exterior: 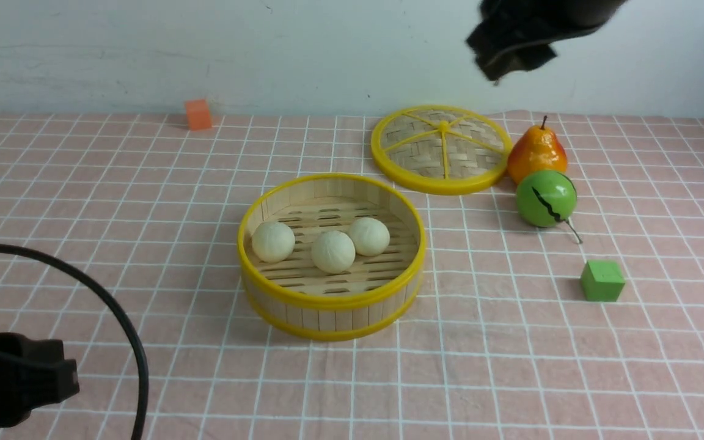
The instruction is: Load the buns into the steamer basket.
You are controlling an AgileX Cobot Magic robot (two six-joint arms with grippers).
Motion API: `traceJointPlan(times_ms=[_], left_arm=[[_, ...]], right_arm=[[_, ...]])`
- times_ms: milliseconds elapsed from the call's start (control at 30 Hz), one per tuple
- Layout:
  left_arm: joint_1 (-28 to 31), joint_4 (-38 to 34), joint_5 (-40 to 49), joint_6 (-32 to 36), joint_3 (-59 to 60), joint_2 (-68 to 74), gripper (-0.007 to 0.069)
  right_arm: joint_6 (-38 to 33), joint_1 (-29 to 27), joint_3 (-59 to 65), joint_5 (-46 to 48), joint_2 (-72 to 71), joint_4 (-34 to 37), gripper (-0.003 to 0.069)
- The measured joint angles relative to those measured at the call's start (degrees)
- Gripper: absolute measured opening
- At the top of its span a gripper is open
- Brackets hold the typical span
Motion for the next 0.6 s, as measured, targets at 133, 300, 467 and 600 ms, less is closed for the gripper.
traceJointPlan(times_ms=[133, 300, 467, 600], left_arm=[[0.0, 0.0, 0.0, 0.0, 0.0, 0.0, 0.0221], [0.0, 0.0, 0.0, 0.0, 0.0, 0.0, 0.0228], [0.0, 0.0, 0.0, 0.0, 0.0, 0.0, 0.0235], [0.0, 0.0, 0.0, 0.0, 0.0, 0.0, 0.0237]], right_arm=[[6.4, 0.0, 14.7, 0.0, -9.3, -6.7, 0.0107], [12.7, 0.0, 35.4, -4.9, -20.7, -7.5, -0.0015], [18.4, 0.0, 63.3, -22.5, -32.0, -3.8, -0.0020], [18.3, 0.0, 75.4, -28.9, -34.7, 2.3, -0.0020]])
